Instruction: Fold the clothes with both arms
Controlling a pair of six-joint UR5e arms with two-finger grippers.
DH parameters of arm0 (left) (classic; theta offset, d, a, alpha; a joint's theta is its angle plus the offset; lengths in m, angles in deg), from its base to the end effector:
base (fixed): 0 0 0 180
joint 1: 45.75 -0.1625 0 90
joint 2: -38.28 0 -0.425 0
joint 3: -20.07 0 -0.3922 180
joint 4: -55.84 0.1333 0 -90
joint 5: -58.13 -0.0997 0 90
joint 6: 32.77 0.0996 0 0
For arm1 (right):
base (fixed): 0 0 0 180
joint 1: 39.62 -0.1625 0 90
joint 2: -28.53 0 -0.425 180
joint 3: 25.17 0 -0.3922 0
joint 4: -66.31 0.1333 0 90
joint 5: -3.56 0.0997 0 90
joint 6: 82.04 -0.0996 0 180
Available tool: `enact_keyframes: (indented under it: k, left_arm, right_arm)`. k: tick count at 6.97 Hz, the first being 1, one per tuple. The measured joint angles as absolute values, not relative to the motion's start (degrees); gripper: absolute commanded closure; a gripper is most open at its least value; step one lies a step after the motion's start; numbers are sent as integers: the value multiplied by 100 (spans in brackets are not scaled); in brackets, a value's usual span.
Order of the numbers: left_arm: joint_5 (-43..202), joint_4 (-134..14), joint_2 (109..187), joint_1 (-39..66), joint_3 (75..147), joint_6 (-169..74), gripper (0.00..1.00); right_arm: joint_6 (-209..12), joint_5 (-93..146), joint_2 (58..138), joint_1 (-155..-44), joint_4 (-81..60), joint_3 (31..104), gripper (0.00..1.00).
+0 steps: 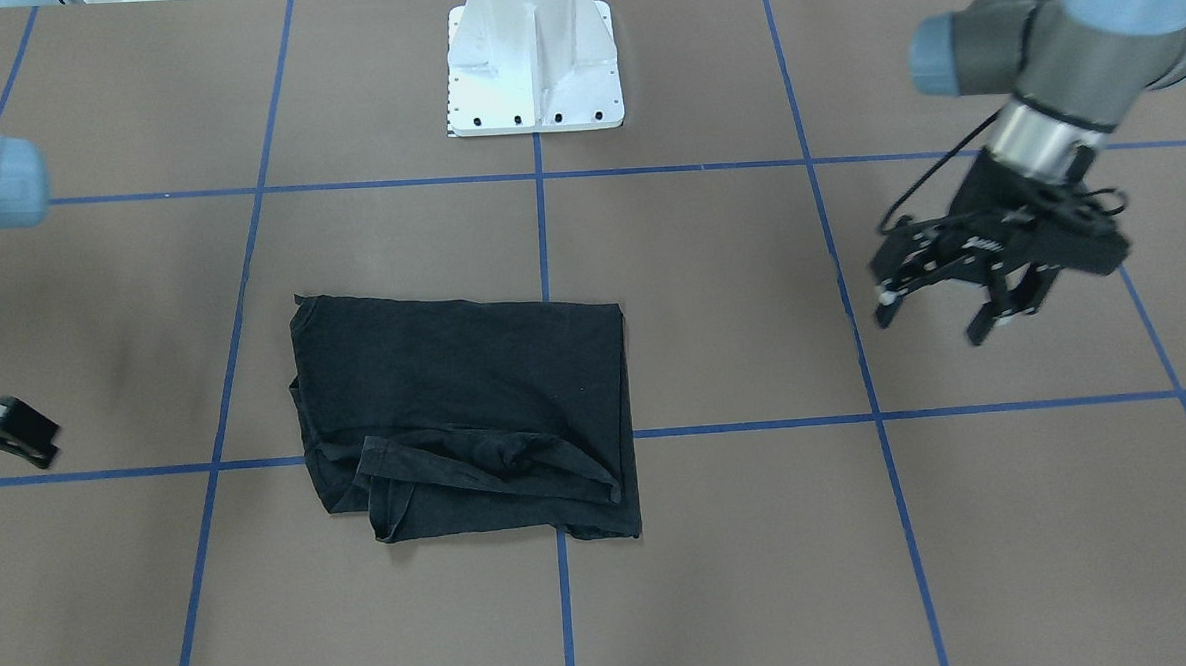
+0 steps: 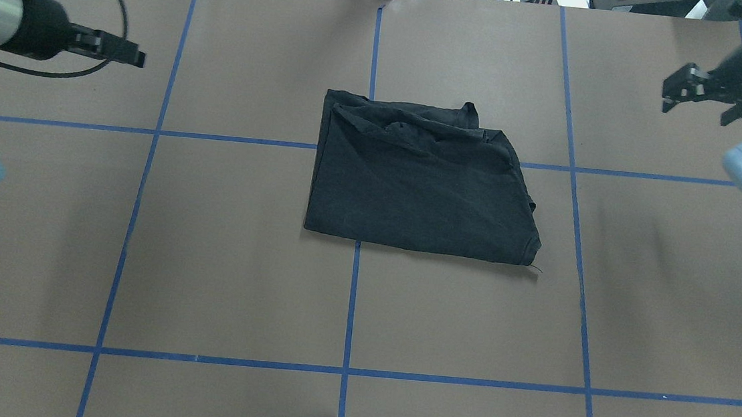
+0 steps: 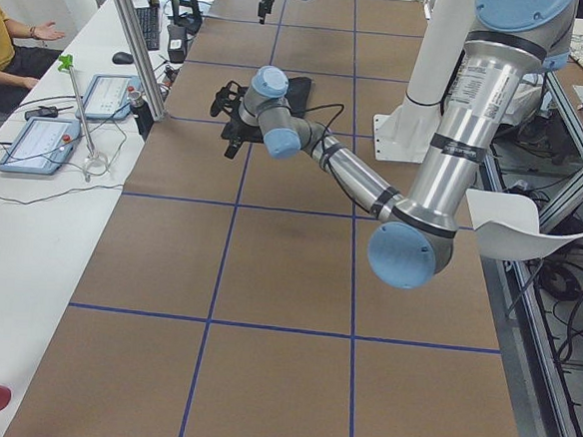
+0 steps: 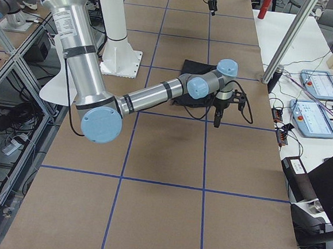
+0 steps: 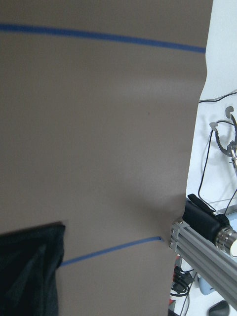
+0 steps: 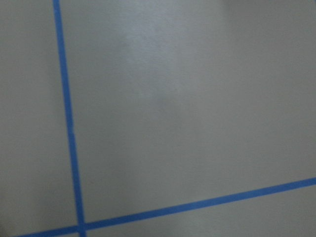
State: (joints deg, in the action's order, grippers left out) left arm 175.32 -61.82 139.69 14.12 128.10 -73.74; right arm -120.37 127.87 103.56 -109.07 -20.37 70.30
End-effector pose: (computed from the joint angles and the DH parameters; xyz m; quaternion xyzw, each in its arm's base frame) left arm 0.2022 -0.5234 0.3507 0.2579 0.4381 0.0312 0.8606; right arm -0.1390 -0.5905 0.4712 0.0294 -0.3481 0.0845 0.9332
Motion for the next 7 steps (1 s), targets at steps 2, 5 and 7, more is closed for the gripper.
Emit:
enact_keyframes:
  k: [2,5,7]
  left_arm:
    - [18103,-6152,12891,2282,12990,-5511,0]
    - [18415,-6074,11945,3140,12951,-3743,0]
    - [18928,-5647,11744,3473,12928,-3065,0]
  right_arm:
    - [-10177,13157,11202,-11736,-2133,7161,0]
    - [-8313,13308,11806,-12440,-2436,7137,0]
    - [-7800,13429,11851,-12592,-2751,7159,0]
